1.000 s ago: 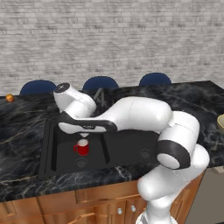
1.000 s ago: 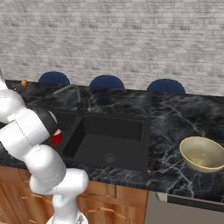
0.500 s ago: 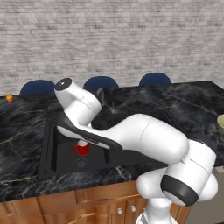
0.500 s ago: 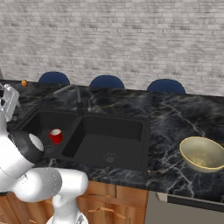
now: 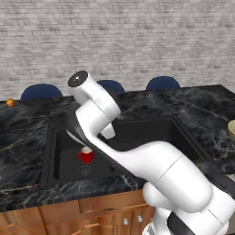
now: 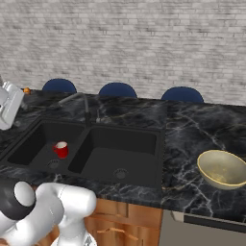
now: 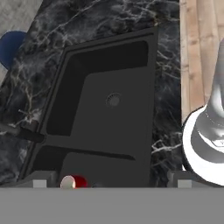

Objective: Pick the mug and place it in the sink. Pick the bowl and place it in the open cabinet and then close the cabinet.

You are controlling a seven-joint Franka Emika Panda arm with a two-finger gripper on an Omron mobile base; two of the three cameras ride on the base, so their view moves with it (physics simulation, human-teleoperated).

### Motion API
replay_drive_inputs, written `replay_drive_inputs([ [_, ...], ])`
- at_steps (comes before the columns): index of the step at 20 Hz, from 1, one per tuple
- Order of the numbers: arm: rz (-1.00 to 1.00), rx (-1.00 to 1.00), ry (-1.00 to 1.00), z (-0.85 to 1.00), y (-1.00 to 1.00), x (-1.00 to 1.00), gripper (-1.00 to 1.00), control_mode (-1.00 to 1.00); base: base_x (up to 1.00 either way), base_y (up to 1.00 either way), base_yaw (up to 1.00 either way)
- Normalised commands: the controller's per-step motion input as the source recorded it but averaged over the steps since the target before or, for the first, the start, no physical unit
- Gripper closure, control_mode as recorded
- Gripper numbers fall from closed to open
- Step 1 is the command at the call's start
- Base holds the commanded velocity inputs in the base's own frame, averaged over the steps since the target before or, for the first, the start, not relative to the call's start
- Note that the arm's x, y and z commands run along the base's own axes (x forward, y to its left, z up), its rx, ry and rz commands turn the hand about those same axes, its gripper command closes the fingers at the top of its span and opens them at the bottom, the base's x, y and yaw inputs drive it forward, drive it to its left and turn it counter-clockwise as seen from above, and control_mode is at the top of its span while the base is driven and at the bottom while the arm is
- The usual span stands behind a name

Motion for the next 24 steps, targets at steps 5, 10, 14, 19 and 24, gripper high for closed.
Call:
replay_drive_inputs([
  [5,-0.02,0.0,-0.11,0.09,-0.93,-0.25,-1.0,-1.0,0.0,0.0,0.0],
  [10,0.0,0.0,-0.19,0.05,-0.68,-0.03,-1.0,-1.0,0.0,0.0,0.0],
  [14,-0.05,0.0,-0.22,0.07,-0.35,-0.06,-1.0,-1.0,0.0,0.0,0.0],
  [19,-0.15,0.0,-0.12,0.0,-0.09,0.0,-1.0,-1.0,0.0,0.0,0.0],
  [24,-0.2,0.07,-0.06,0.05,-0.16,0.0,-1.0,-1.0,0.0,0.0,0.0],
])
